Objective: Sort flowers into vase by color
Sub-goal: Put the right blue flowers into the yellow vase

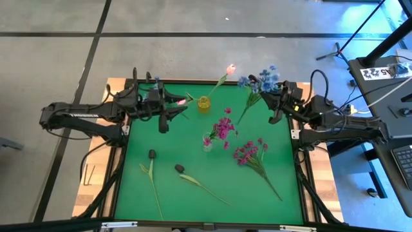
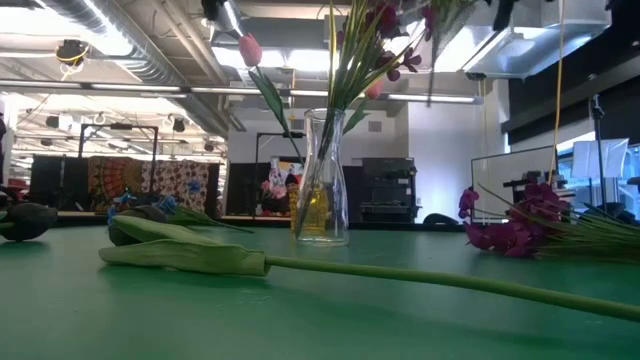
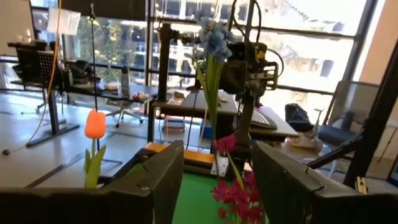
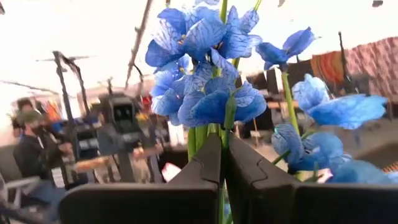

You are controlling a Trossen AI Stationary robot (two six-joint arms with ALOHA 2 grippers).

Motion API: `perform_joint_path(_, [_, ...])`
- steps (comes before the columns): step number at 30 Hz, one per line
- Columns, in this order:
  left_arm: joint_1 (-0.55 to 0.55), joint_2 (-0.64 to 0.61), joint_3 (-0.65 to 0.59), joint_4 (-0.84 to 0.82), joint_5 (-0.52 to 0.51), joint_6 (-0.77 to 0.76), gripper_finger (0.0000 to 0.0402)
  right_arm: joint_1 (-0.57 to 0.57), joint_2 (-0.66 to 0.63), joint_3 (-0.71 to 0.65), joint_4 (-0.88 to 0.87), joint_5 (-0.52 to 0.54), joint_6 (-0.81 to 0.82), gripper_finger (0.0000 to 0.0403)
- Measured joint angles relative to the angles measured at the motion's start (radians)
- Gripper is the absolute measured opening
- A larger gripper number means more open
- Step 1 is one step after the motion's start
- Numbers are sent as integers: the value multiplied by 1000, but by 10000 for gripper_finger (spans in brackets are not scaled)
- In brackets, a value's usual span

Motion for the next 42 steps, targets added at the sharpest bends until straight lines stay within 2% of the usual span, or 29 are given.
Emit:
perform_joint_path(4, [0, 59, 35, -7, 1, 1, 200, 0, 55, 36, 71, -20, -28, 7])
perform_joint_path(11, [30, 167, 125, -7, 17, 30, 207, 0, 225, 232, -2, -113, -86, 7])
perform_joint_path(22, [122, 315, 243, -10, 98, 30, 208, 0, 457, 487, -69, -160, -186, 7])
perform_joint_path(36, [129, 444, 310, 19, 125, 83, 208, 0, 555, 566, -62, -178, -210, 7])
perform_joint_path(42, [129, 447, 310, 25, 203, 83, 208, 0, 555, 566, -61, -178, -210, 7])
